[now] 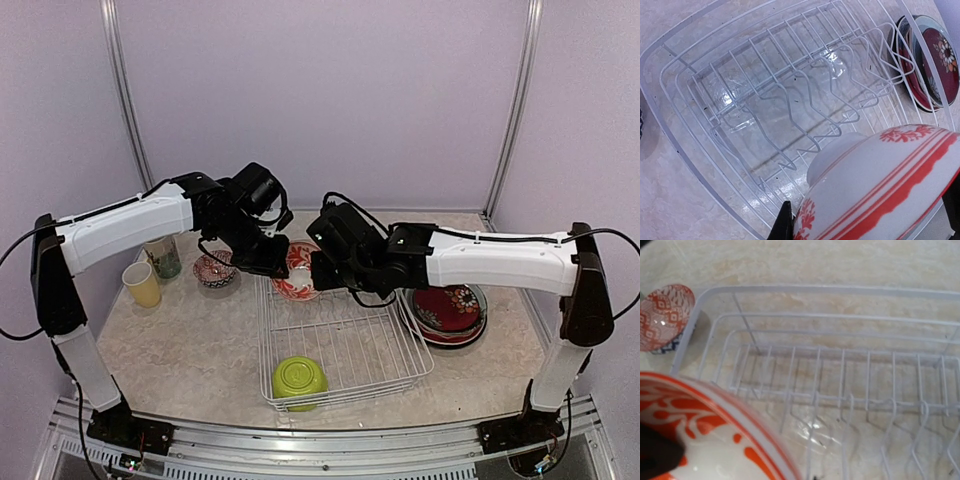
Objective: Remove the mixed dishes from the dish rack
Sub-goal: Pass from the right arm to the left, then place the bowl in the bowl.
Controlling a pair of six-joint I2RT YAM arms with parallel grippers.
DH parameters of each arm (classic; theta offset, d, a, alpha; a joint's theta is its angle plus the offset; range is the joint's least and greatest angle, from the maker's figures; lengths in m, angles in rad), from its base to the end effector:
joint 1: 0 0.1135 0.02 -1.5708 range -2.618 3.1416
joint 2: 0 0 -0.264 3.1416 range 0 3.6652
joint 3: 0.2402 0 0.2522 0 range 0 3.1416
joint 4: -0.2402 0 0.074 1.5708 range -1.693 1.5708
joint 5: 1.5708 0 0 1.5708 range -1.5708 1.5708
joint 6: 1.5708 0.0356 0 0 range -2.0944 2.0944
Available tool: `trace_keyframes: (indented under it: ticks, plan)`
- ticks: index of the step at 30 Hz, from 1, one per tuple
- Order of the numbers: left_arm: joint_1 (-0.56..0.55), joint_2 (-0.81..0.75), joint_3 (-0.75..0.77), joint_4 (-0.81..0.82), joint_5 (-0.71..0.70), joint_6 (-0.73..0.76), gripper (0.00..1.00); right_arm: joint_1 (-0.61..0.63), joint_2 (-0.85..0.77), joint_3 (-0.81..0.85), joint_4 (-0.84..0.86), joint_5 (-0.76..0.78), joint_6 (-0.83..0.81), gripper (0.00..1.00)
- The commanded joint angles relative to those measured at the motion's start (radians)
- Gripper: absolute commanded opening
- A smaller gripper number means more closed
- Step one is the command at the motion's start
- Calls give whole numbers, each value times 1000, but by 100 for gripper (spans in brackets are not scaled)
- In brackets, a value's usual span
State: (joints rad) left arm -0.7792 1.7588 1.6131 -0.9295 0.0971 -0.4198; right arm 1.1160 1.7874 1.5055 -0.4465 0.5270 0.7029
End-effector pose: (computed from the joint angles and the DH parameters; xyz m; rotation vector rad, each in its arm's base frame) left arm 0.2626 -0.2642 0.3004 0.5234 2.6925 -0.5015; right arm 0.1948 0.3577 0.2911 -0.1908 2.2061 0.4130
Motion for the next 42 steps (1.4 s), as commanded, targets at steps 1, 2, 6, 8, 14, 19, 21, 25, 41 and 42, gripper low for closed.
trace_keyframes:
  ticks: [1,2,6,8,14,19,21,25,41,42]
  plan:
    - [-10,-5,30,-11,-77,-7,0,2,8,55,-12,-24,12,0]
    - [-8,-11,26,-5,-89,-7,0,2,7,55,-11,-29,9,0]
    - [12,-45,6,20,-94,-7,0,2,-14,42,5,-51,-17,26]
    - [30,-63,1,25,-95,-7,0,2,-34,28,20,-64,-34,48]
    - [119,-93,4,17,-159,-16,0,2,-108,-33,55,-77,-67,88]
    - [240,-69,59,-57,-254,-16,0,2,-150,-78,45,-55,-68,91]
    - [303,-57,78,-90,-281,-27,0,2,-167,-104,47,-44,-60,91]
    - [429,-56,85,-101,-265,-48,0,3,-192,-150,60,-42,-55,91]
    - [522,174,171,-208,-238,-37,5,2,-276,-250,81,-20,-57,92]
    - [520,188,175,-211,-236,-37,6,1,-282,-254,81,-17,-57,92]
